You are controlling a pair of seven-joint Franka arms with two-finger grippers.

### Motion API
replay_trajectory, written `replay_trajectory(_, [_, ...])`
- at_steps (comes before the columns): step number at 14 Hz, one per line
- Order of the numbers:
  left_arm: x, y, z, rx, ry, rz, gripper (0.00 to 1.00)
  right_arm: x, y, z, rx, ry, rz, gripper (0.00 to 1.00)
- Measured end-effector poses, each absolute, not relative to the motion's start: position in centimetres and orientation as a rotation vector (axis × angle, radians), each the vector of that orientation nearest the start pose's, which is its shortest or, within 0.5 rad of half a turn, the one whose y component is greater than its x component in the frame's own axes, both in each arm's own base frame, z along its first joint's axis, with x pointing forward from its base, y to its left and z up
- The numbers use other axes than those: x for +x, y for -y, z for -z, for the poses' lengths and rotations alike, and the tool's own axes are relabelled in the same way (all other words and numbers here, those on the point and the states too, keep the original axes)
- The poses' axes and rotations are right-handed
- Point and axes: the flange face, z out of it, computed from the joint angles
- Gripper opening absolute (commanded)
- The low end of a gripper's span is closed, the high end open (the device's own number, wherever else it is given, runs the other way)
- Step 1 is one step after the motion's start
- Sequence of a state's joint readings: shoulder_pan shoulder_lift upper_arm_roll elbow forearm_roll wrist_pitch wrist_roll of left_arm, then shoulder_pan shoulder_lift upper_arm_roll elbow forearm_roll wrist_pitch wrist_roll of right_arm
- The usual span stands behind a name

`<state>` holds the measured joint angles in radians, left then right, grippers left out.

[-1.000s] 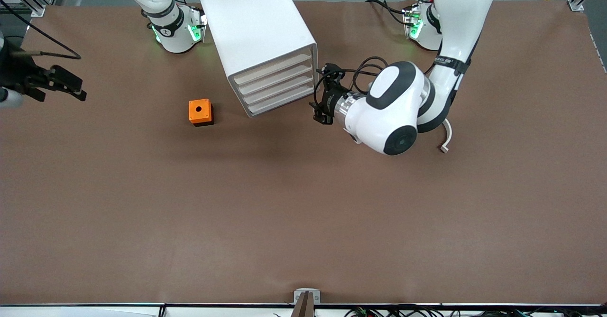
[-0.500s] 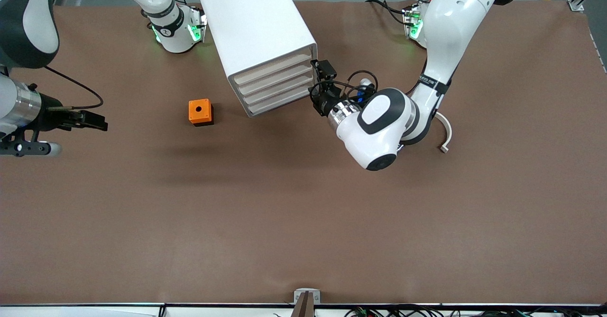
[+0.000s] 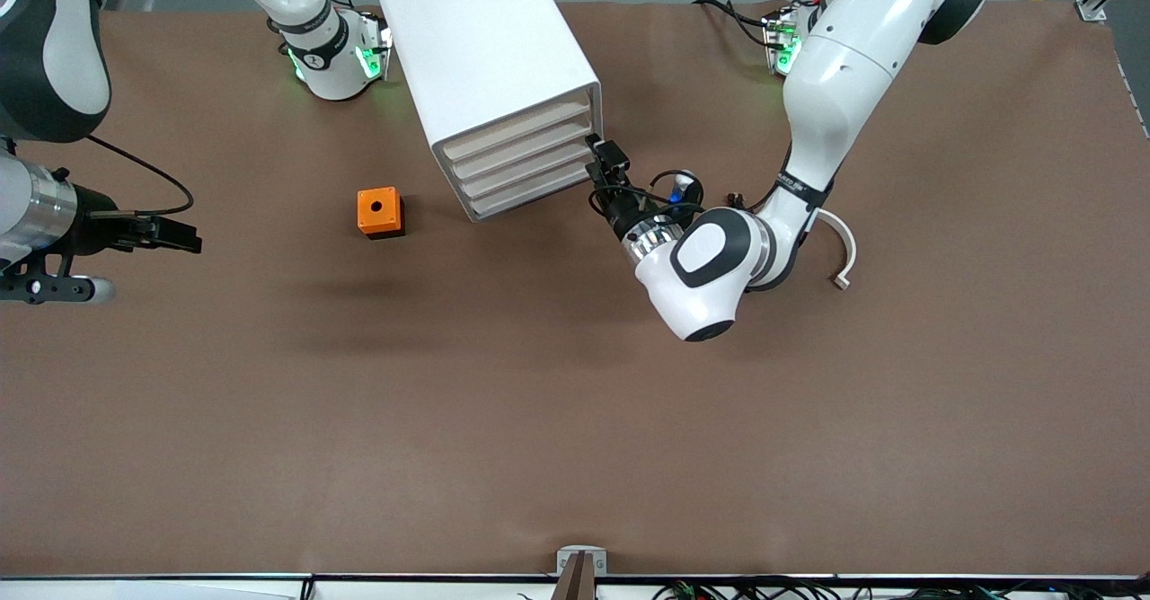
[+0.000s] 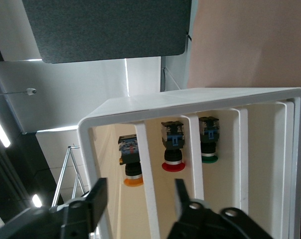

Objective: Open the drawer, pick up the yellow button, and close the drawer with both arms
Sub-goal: 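Pull the drawer open with the left gripper while the right gripper approaches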

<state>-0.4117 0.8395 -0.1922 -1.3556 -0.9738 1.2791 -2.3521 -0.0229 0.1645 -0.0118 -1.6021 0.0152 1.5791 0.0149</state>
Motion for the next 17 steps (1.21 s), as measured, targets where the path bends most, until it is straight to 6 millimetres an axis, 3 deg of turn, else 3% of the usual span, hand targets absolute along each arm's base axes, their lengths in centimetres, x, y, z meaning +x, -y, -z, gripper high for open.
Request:
replay_trajectory(8, [46.5,46.9,-24.1,-1.122,1.561,-1.469,0.55,59.2,0.2,-51.5,-3.109,-0.378,-0.303,1.00])
replay_trajectory(12, [44.7,48.4,-23.9,-1.137,1.531,-1.444,0.53,59.2,-1.6,-51.4,-3.106,-0.483,-0.307,1.00])
replay_trajectory(17, [43.0,49.7,-23.6,-1.146,1.505,-1.421,0.40,59.0,-2.4,-51.1,-3.054,-0.578,-0.332,1.00])
